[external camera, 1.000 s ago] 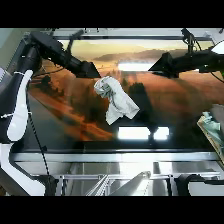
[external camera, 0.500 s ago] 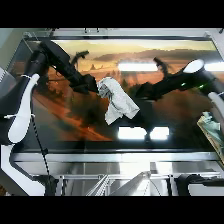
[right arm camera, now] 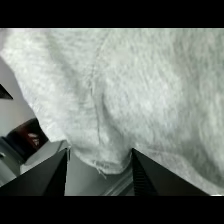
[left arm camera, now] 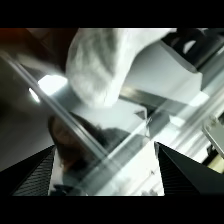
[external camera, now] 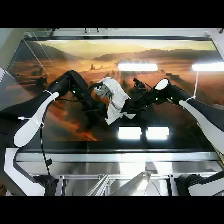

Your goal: Fold the shirts.

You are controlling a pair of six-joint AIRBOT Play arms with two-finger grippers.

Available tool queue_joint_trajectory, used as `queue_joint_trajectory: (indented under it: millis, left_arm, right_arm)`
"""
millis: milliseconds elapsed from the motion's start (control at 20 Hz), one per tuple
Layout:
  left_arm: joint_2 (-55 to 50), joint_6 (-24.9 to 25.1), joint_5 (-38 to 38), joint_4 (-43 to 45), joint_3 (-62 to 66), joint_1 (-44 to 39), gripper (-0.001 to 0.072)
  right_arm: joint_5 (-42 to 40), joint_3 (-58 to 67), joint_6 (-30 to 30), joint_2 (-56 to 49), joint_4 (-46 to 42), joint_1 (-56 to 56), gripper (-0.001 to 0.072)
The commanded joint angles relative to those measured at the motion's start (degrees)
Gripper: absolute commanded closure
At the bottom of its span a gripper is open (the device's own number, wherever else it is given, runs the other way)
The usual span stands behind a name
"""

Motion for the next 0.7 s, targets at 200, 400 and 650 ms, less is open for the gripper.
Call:
queue_joint_trajectory:
  millis: [200, 400, 650]
  left_arm:
    - [-0.3, 2.1, -13.5, -6.1, -1.6, -5.2, 0.0159]
    - [-0.7, 3.6, -15.8, -6.0, -1.6, -4.6, 0.0691]
    - [0.5, 4.6, -16.2, -5.3, -1.6, -4.4, 0.0694]
  right_arm:
    - [-4.4, 0.3, -1.4, -1.1, 2.8, 0.6, 0.0437]
    - [-3.8, 0.3, -1.6, -1.0, 2.8, 0.7, 0.0608]
    - [-2.6, 0.3, -4.2, -0.5, 4.2, 0.6, 0.0695]
